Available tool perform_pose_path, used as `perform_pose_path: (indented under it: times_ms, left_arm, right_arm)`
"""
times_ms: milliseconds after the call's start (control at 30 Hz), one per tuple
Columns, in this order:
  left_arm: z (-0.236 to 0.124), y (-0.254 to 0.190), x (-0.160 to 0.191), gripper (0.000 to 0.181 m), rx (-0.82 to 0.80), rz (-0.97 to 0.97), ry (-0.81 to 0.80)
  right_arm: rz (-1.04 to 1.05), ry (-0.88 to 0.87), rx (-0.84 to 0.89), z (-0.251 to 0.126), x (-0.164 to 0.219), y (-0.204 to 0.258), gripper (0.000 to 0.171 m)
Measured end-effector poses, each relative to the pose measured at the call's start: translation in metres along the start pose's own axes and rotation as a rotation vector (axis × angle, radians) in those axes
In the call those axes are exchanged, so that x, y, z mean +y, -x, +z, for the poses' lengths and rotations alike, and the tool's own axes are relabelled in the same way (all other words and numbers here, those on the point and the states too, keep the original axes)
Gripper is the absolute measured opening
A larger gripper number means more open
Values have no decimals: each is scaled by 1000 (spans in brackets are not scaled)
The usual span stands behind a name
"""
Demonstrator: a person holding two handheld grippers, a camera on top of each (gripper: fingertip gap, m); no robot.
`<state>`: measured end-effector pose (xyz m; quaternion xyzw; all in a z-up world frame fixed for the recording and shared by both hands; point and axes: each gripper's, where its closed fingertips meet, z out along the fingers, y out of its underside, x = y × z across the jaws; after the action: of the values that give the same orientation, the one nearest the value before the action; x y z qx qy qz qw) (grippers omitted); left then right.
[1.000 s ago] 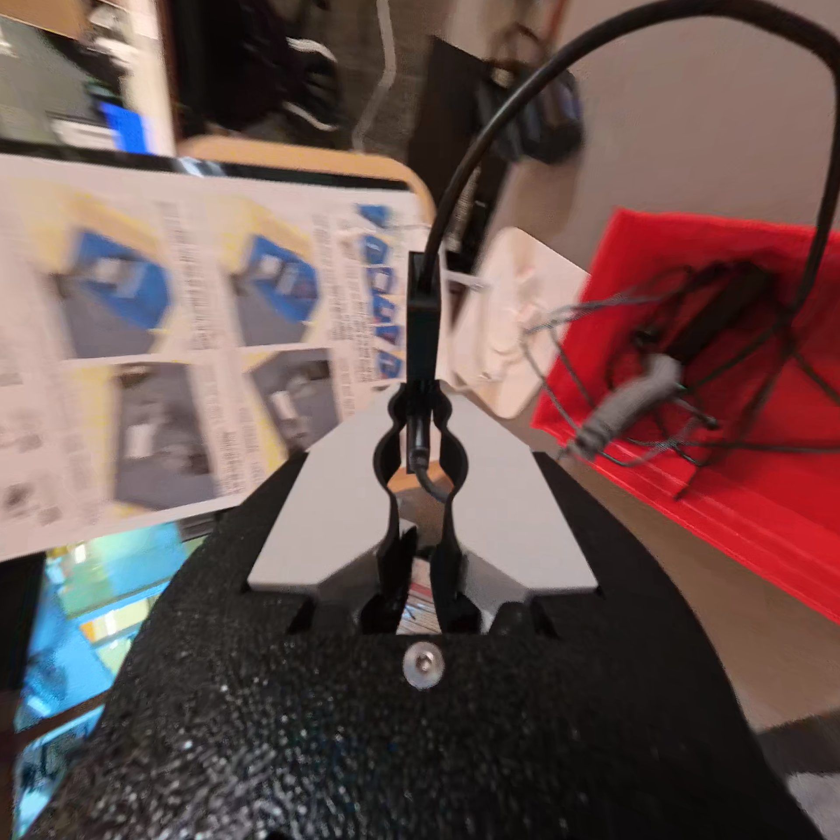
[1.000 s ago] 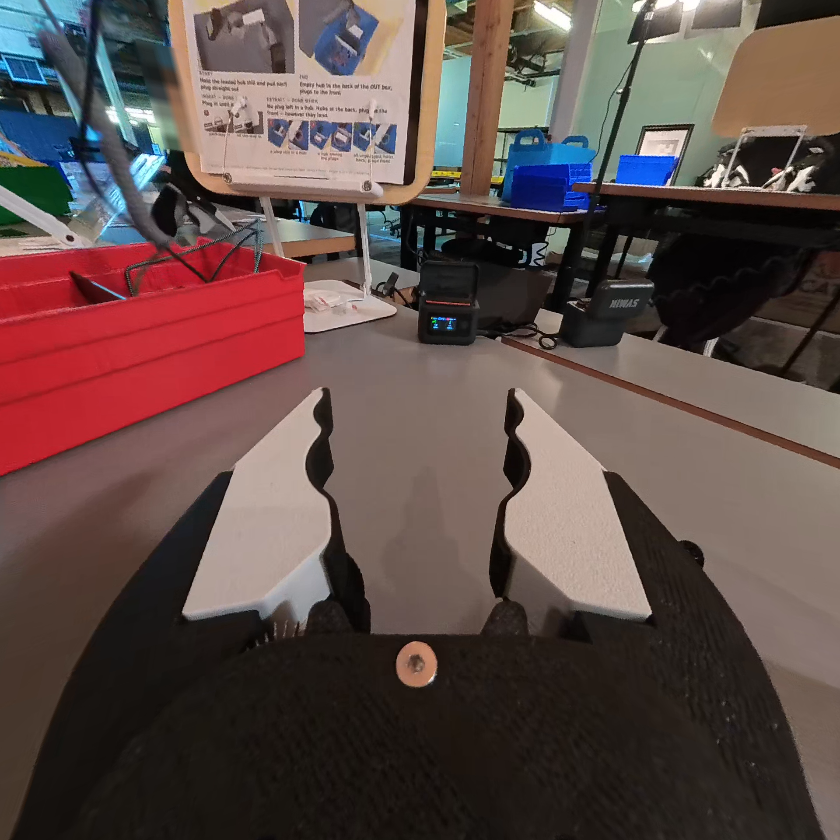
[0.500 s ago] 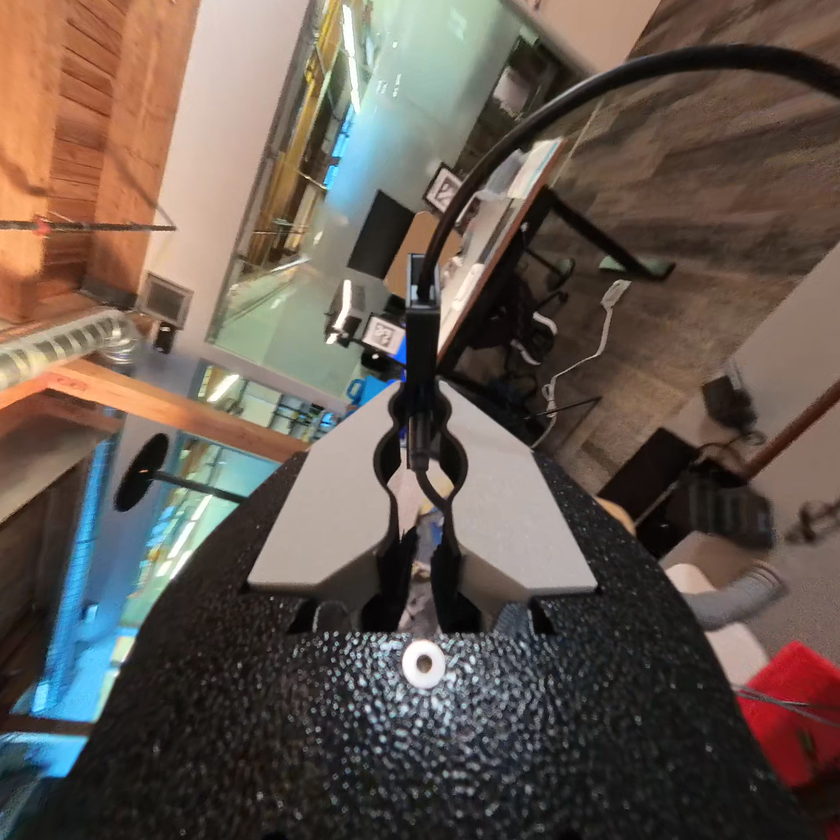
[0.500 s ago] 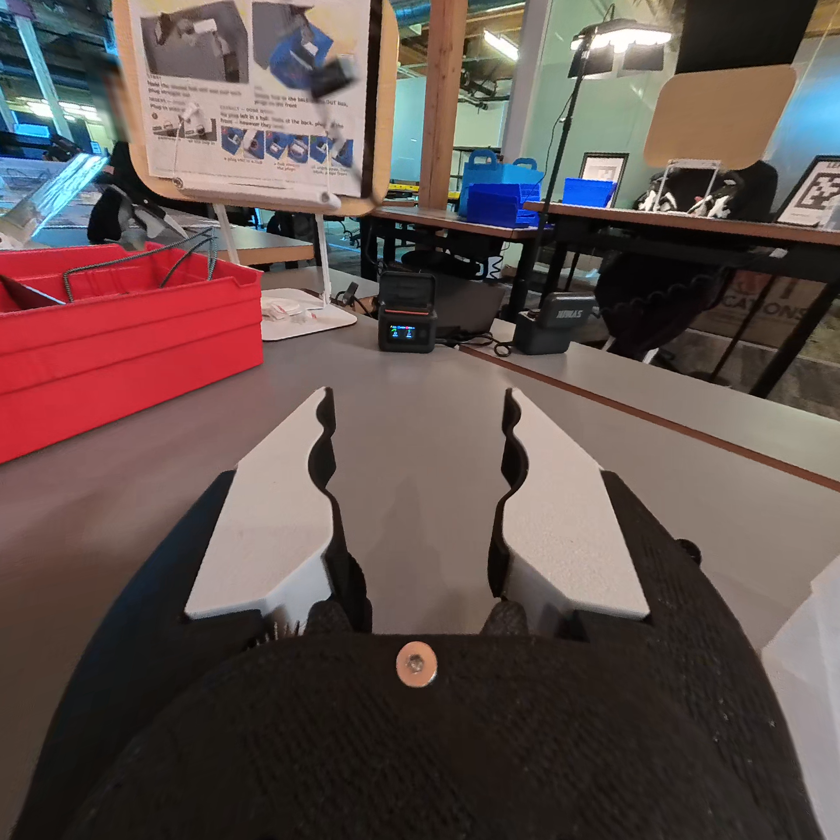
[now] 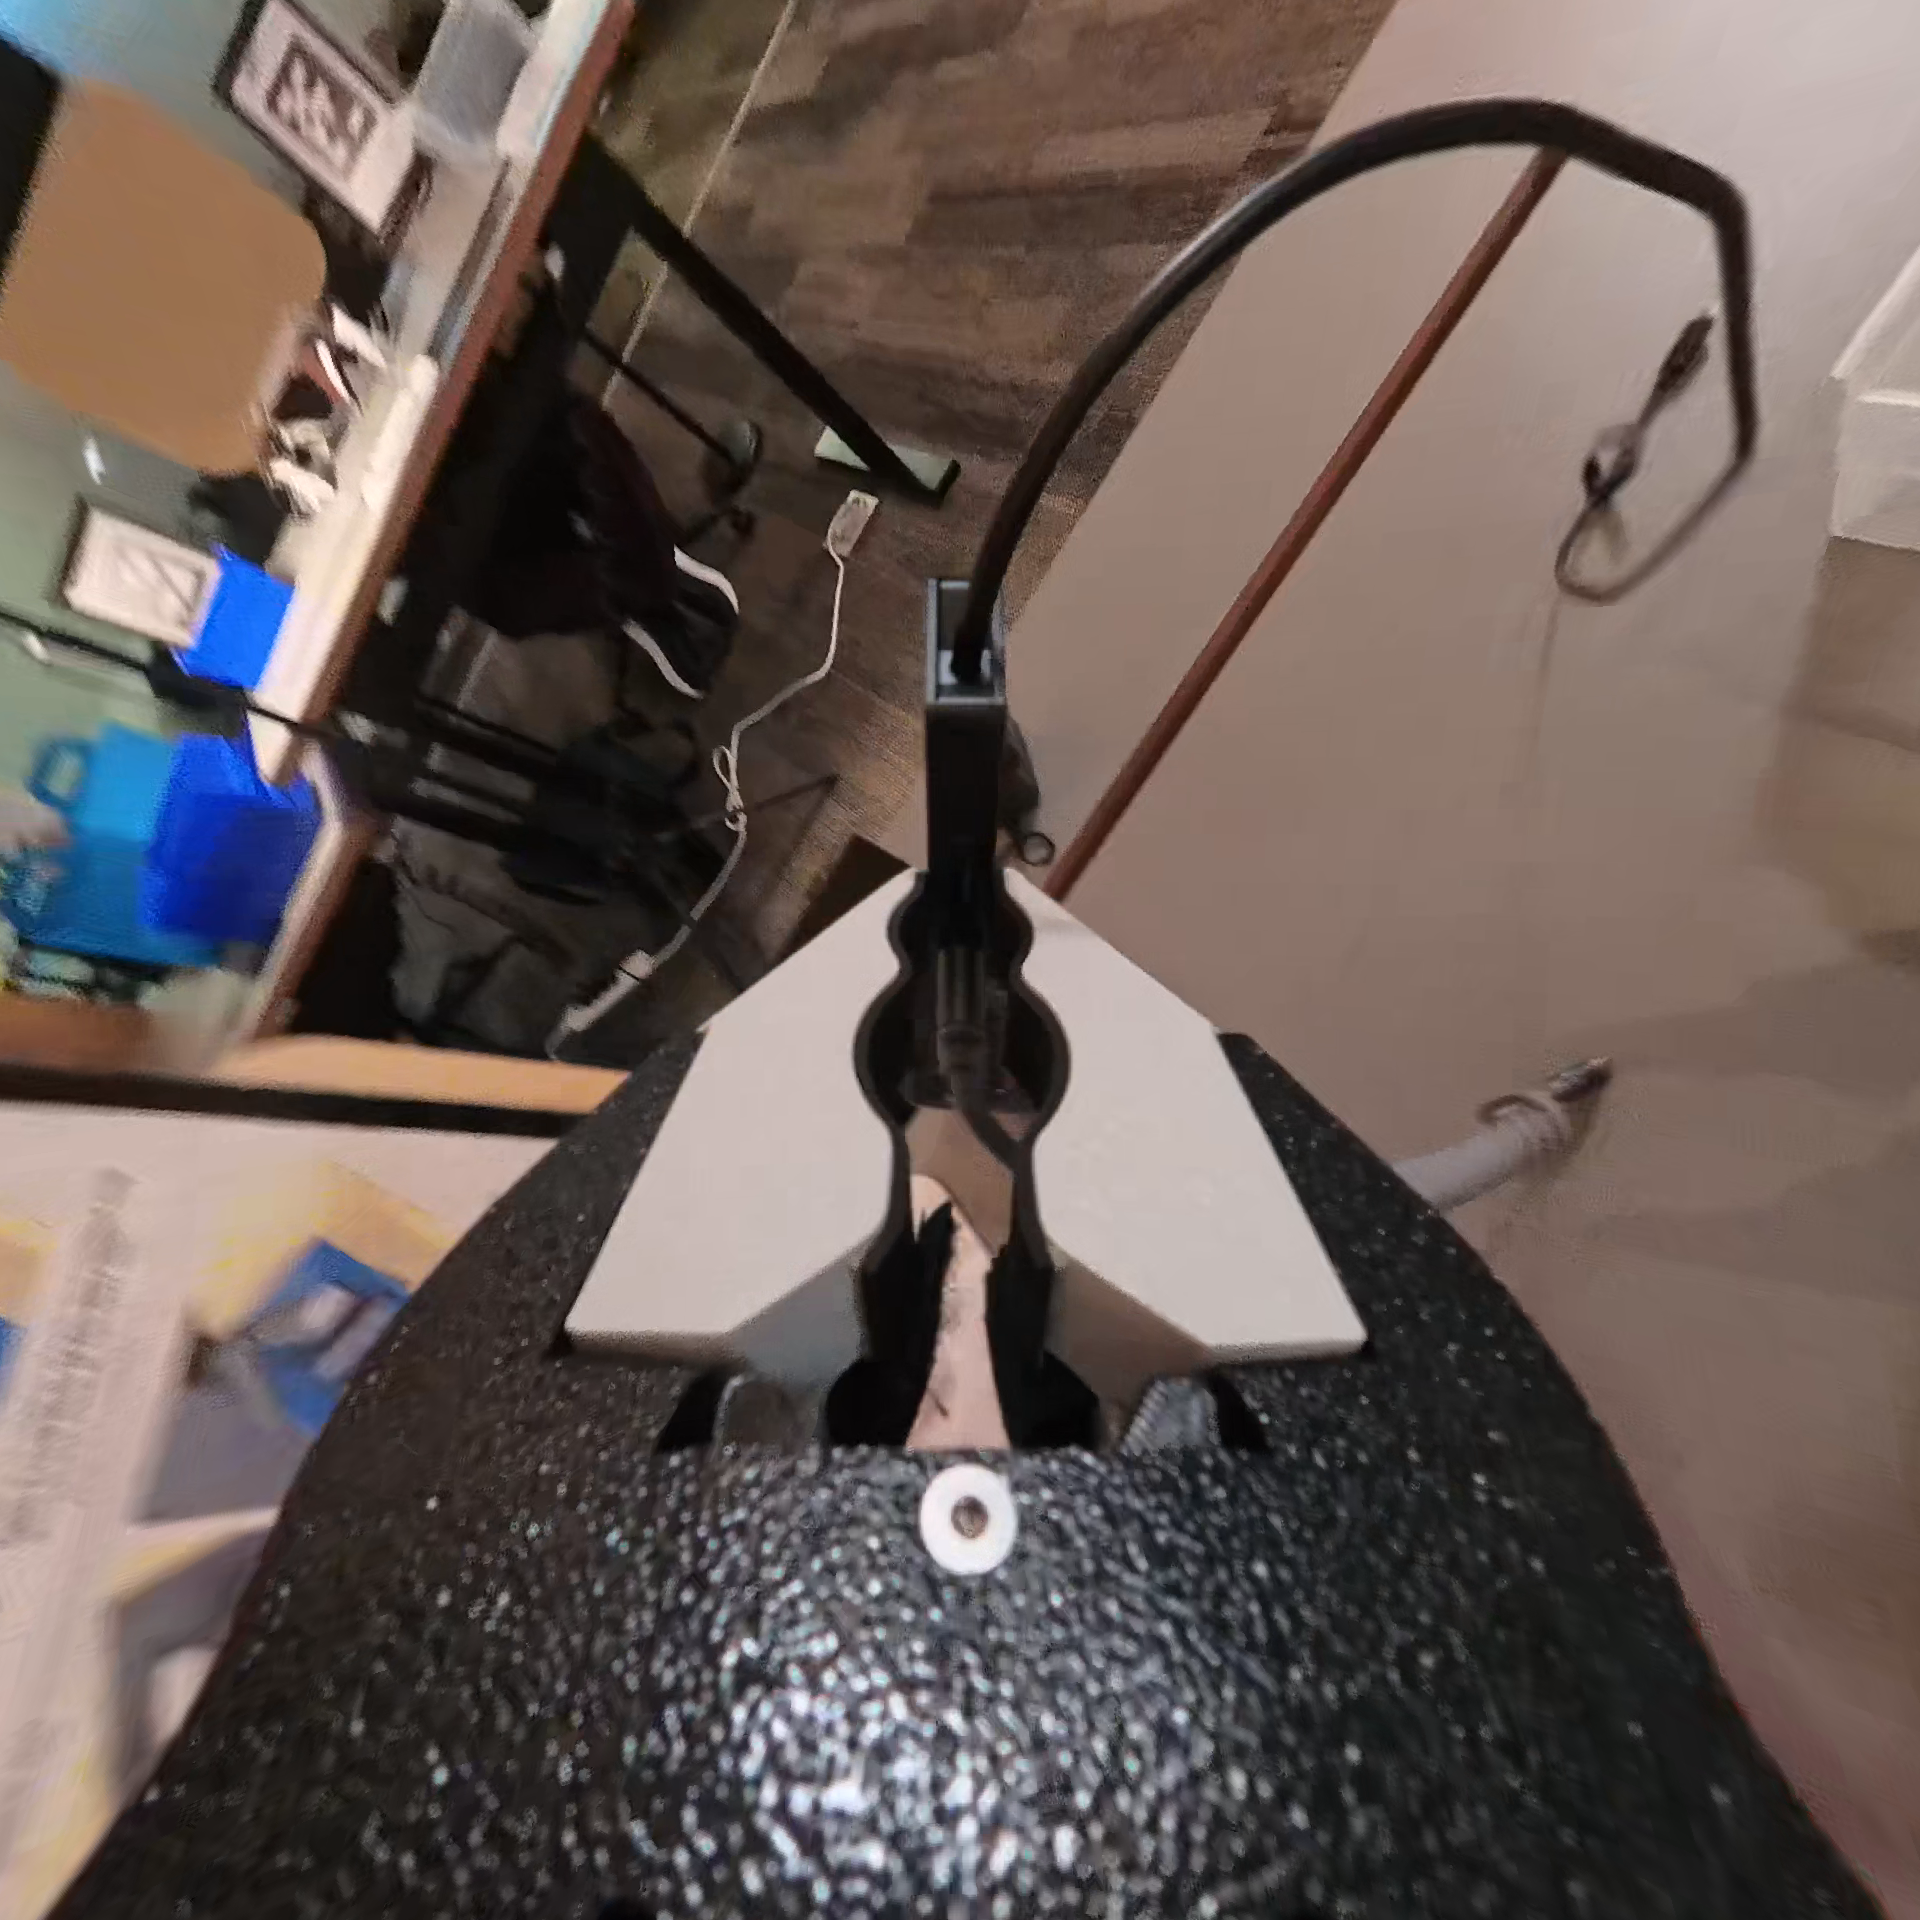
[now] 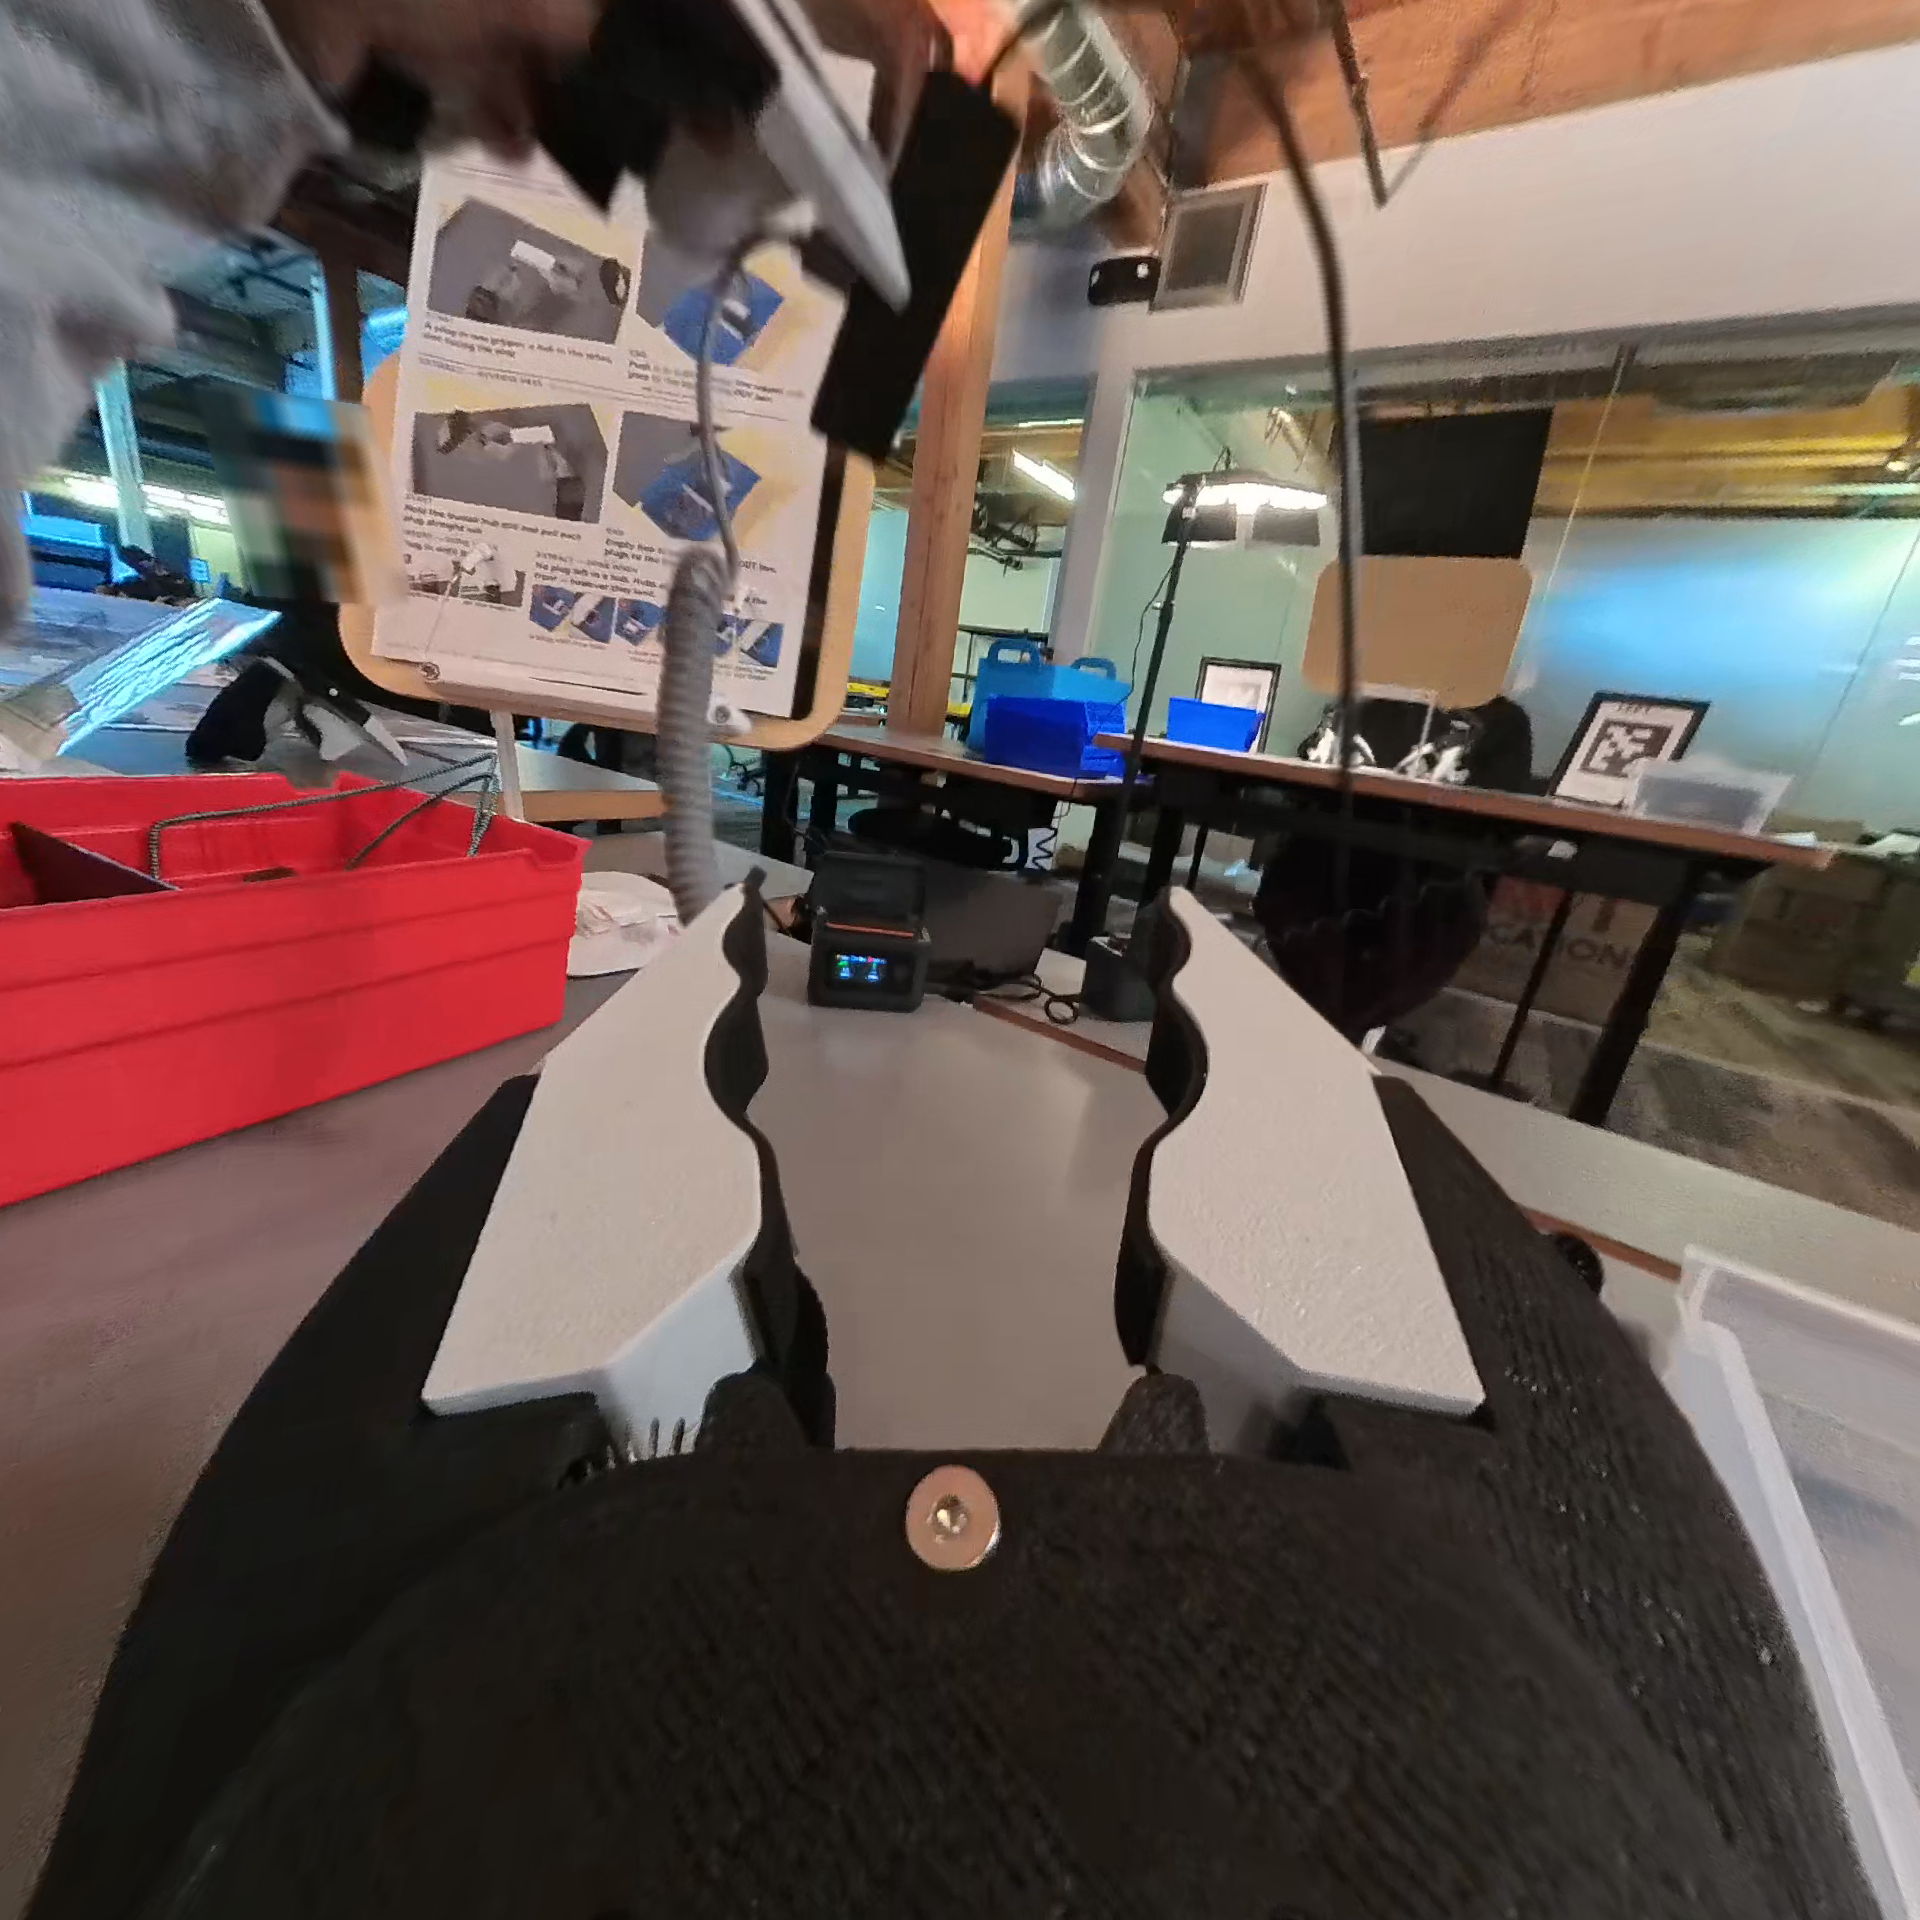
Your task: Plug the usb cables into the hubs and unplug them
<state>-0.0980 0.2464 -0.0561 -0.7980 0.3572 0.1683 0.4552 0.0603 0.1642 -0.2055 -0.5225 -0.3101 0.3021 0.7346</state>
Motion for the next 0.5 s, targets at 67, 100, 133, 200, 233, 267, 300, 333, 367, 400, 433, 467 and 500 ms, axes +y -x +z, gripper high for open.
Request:
perform_pose_path:
  times_ms: [67, 100, 133, 200, 233, 267, 300, 333, 367, 400, 433, 467, 500]
  left_arm:
    - [8, -22, 21, 8, 25, -76, -21]
    - [10, -34, 30, 8, 28, -101, -30]
    - [10, -46, 38, 8, 10, -117, -33]
    - [8, -62, 54, 8, -133, -130, -7]
    - [8, -77, 55, 8, -174, -118, -23]
    - [10, -92, 56, 8, -201, -125, -53]
    - [13, -106, 55, 8, -220, -128, -96]
    - [17, -120, 55, 8, -223, -121, -138]
    - [22, -134, 57, 8, -214, -111, -166]
    - [26, -145, 61, 8, -204, -110, -170]
    - [28, -154, 65, 8, -193, -118, -185]
    - [28, -160, 65, 8, -189, -136, -221]
    - [26, -162, 65, 8, -212, -119, -242]
  right_arm:
    - [-21, 6, -13, 1, 1, 4, 73]
    - [-28, 12, -16, 2, 2, 6, 73]
    - [-30, 11, -24, 2, 2, 8, 73]
    - [-5, -2, -60, 2, 0, 15, 74]
    - [18, -20, -53, 2, -4, 14, 76]
    - [35, -38, -39, 1, -7, 12, 76]
    - [41, -44, -35, 1, -8, 10, 76]
    - [37, -26, -43, 2, -5, 11, 76]
    - [31, 10, -59, 4, 1, 12, 75]
    - [31, 48, -86, 7, 8, 15, 73]
    - [42, 87, -131, 8, 15, 21, 71]
    - [66, 128, -183, 9, 22, 28, 69]
    - [99, 159, -231, 10, 27, 34, 67]
